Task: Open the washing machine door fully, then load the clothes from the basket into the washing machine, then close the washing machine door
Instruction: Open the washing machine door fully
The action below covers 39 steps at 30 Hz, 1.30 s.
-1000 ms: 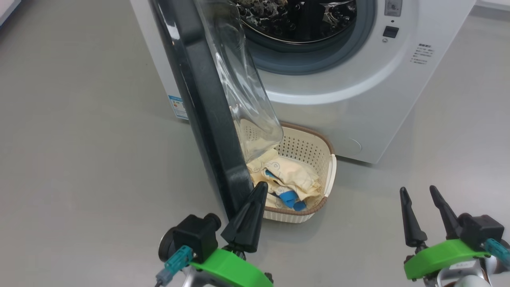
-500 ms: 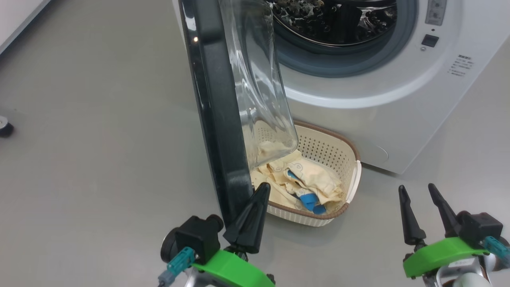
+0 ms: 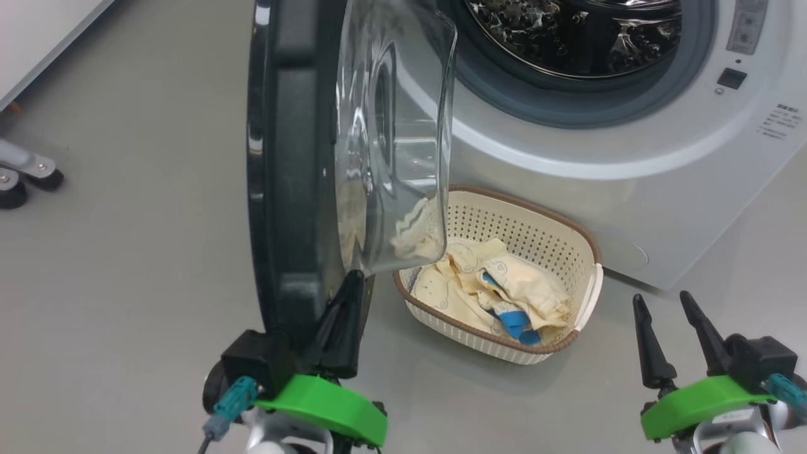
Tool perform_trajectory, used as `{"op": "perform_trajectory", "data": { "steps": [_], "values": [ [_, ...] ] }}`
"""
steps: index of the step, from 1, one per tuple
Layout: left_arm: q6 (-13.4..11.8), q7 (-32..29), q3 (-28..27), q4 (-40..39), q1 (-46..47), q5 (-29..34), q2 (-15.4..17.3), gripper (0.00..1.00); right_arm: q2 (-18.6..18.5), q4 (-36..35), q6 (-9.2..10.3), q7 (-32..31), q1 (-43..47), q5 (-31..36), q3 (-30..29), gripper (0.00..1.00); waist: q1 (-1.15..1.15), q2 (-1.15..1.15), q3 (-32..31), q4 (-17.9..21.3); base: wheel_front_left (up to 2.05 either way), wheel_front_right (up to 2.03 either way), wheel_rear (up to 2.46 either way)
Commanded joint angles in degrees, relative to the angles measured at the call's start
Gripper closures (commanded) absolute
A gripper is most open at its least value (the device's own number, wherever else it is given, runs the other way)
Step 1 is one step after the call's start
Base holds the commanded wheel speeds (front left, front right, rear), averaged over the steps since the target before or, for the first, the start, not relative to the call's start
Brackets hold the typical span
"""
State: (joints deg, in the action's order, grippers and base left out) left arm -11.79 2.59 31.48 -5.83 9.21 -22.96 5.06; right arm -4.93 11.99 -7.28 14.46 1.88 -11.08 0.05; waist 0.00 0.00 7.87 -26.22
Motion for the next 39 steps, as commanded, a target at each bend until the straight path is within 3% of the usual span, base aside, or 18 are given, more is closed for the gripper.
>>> {"op": "perform_trajectory", "data": {
  "steps": [1, 16, 31, 39],
  "values": [
    [-0.7, 0.8, -3.1, -1.3, 1.2, -0.4, 1.0, 1.0, -1.2, -1.5, -0.21, 0.5, -2.0, 0.0, 1.2, 0.0, 0.0, 0.0, -0.1, -0.2, 0.0, 0.0, 0.0],
    [-3.1, 7.0, -16.3, 9.9, 3.4, -5.3, 5.0, 1.0, -2.1, -1.0, -0.21, 0.5, -1.1, -0.1, 2.0, 0.0, 0.0, 0.0, -1.2, 1.1, 0.0, 0.0, 0.0],
    [-1.1, 12.1, -28.1, 29.9, 9.8, -7.7, 11.3, 1.0, -2.9, -0.7, -0.21, 0.5, 0.6, -0.4, 3.0, 0.0, 0.0, 0.0, -2.4, 8.5, 0.0, 0.0, 0.0],
    [0.7, 12.4, -34.8, 34.4, 12.8, -5.7, 13.3, 1.0, -3.9, -1.1, -0.21, 0.5, 0.9, -0.3, 2.7, 0.0, 0.0, 0.0, -1.7, 10.9, 0.0, 0.0, 0.0]
  ]
}}
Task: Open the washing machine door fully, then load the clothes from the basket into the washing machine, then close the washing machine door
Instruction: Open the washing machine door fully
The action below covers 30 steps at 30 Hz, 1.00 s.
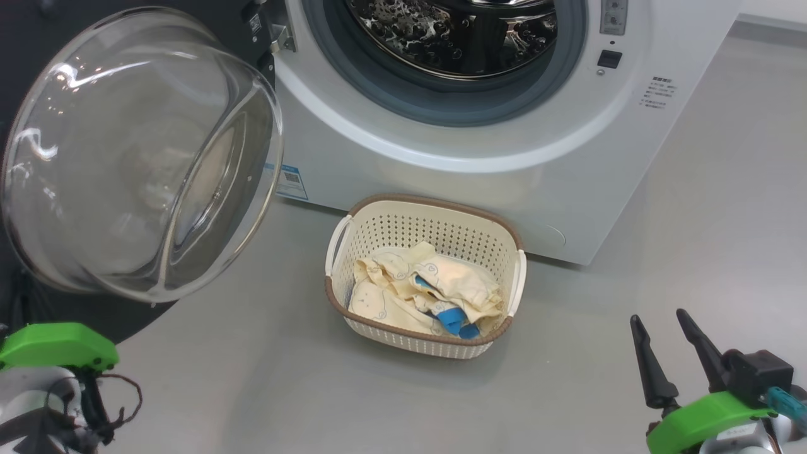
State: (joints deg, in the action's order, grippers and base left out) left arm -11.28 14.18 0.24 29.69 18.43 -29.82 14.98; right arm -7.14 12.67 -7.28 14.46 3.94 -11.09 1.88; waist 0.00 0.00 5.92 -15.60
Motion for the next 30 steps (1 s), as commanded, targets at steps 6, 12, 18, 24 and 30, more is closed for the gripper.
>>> {"op": "perform_trajectory", "data": {
  "steps": [6, 12, 18, 24, 30],
  "values": [
    [1.2, 0.8, -6.9, 2.0, 5.4, 3.7, 4.2, 1.0, -2.2, -1.9, -0.21, 0.5, -1.4, -0.4, 0.9, 0.0, 0.0, 0.0, 0.6, 0.9, 0.0, 0.0, 0.0],
    [2.0, 0.8, -9.5, 4.6, 7.5, 6.5, 4.0, 1.0, -2.2, -1.8, -0.21, 0.5, -1.9, -0.3, 1.0, 0.0, 0.0, 0.0, 1.1, 1.3, 0.0, 0.0, 0.0],
    [2.7, 0.8, -11.4, 5.5, 8.3, 8.6, 3.0, 1.0, -1.7, -1.6, -0.21, 0.5, -2.2, -0.3, 1.0, 0.0, 0.0, 0.0, 1.2, 1.4, 0.0, 0.0, 0.0],
    [3.3, 0.8, -12.4, 3.7, 7.6, 10.4, 0.8, 1.0, -1.3, -1.6, -0.21, 0.5, -2.3, -0.4, 0.8, 0.0, 0.0, 0.0, 1.0, 0.9, 0.0, 0.0, 0.0],
    [4.1, 0.8, -12.9, -0.8, 5.6, 11.8, -1.3, 1.0, -0.9, -1.6, -0.21, 0.5, -2.3, -0.4, 0.7, 0.0, 0.0, 0.0, 0.2, 0.4, 0.0, 0.0, 0.0]
  ]
}}
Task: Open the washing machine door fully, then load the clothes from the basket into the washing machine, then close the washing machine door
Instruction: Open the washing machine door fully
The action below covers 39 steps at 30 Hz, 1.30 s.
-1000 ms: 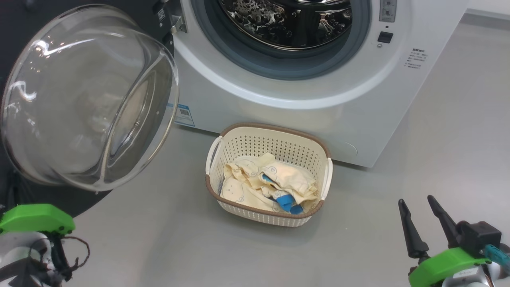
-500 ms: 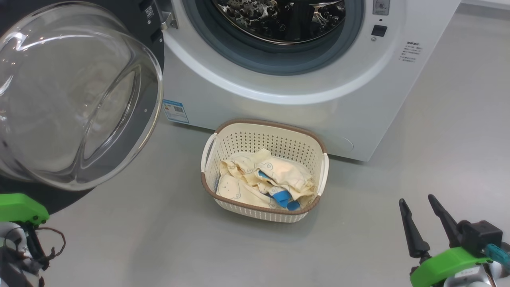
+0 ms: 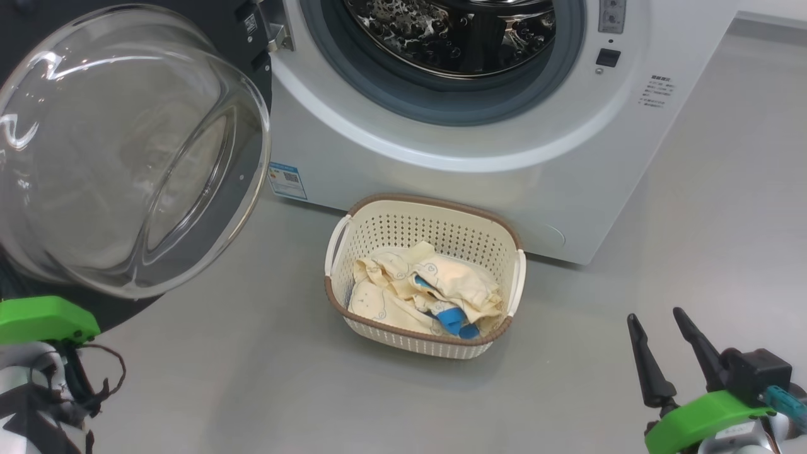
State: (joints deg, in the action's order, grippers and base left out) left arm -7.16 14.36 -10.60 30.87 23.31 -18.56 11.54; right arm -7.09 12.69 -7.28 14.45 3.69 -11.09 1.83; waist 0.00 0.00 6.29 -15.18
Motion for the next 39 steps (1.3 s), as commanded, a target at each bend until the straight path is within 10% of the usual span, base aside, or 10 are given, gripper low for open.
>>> {"op": "perform_trajectory", "data": {
  "steps": [1, 2, 6, 8, 39],
  "values": [
    [0.2, 0.6, -2.1, -2.9, 0.4, 0.8, 1.9, 1.0, -0.8, -1.6, -0.21, 0.5, -2.1, -0.4, 0.8, 0.0, 0.0, 0.0, -0.3, -0.1, 0.0, 0.0, 0.0],
    [0.4, 0.6, -2.1, -3.9, 0.1, 1.0, 1.5, 1.0, -0.8, -1.6, -0.21, 0.5, -2.1, -0.4, 0.8, 0.0, 0.0, 0.0, -0.5, -0.2, 0.0, 0.0, 0.0],
    [1.2, 0.6, -1.3, -7.8, -1.6, 1.9, 0.4, 0.18, -0.4, -1.6, -0.21, 0.5, -2.0, -0.5, 0.8, 0.0, 0.0, 0.0, -1.3, -0.3, 0.0, 0.0, 0.0],
    [1.6, 0.6, -0.7, -9.8, -2.3, 2.2, -0.3, 0.0, -0.3, -1.5, -0.21, 0.5, -2.0, -0.5, 0.7, 0.0, 0.0, 0.0, -1.6, -0.3, 0.0, 0.0, 0.0],
    [12.8, 0.6, 9.9, -20.9, -20.8, 3.3, -6.2, 0.0, 1.5, -3.0, -0.21, 0.5, -2.4, 0.0, 1.4, 0.0, 0.0, 0.0, -4.0, 14.5, 0.0, 0.0, 0.0]
  ]
}}
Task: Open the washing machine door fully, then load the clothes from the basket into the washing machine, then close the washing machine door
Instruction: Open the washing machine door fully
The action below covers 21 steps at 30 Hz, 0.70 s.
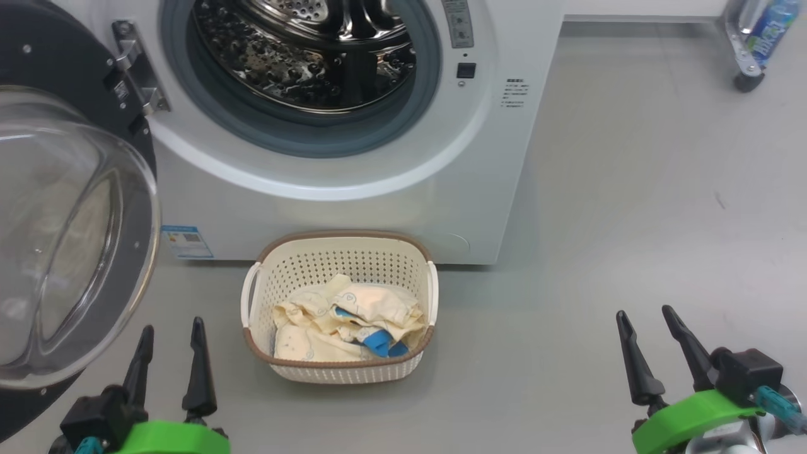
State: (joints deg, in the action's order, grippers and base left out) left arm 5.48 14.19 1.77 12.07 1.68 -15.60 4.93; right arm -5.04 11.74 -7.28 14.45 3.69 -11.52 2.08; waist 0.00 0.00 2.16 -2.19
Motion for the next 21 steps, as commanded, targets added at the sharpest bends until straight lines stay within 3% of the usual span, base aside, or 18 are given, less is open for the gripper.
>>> {"op": "perform_trajectory", "data": {
  "steps": [1, 21],
  "values": [
    [0.3, 0.8, -3.0, -2.4, 0.2, 0.4, 0.2, 0.0, -0.5, -2.1, -0.21, 0.5, -2.4, 0.4, 1.1, 0.0, 0.0, 0.0, 0.1, 2.1, 0.0, 0.0, 0.0],
    [2.0, 0.8, -10.4, -7.5, -10.8, 0.7, -1.9, 0.0, -0.5, -3.1, -0.21, 0.5, -0.7, 0.9, 2.1, 0.0, 0.0, 0.0, -2.0, 9.2, 0.0, 0.0, 0.0]
  ]
}}
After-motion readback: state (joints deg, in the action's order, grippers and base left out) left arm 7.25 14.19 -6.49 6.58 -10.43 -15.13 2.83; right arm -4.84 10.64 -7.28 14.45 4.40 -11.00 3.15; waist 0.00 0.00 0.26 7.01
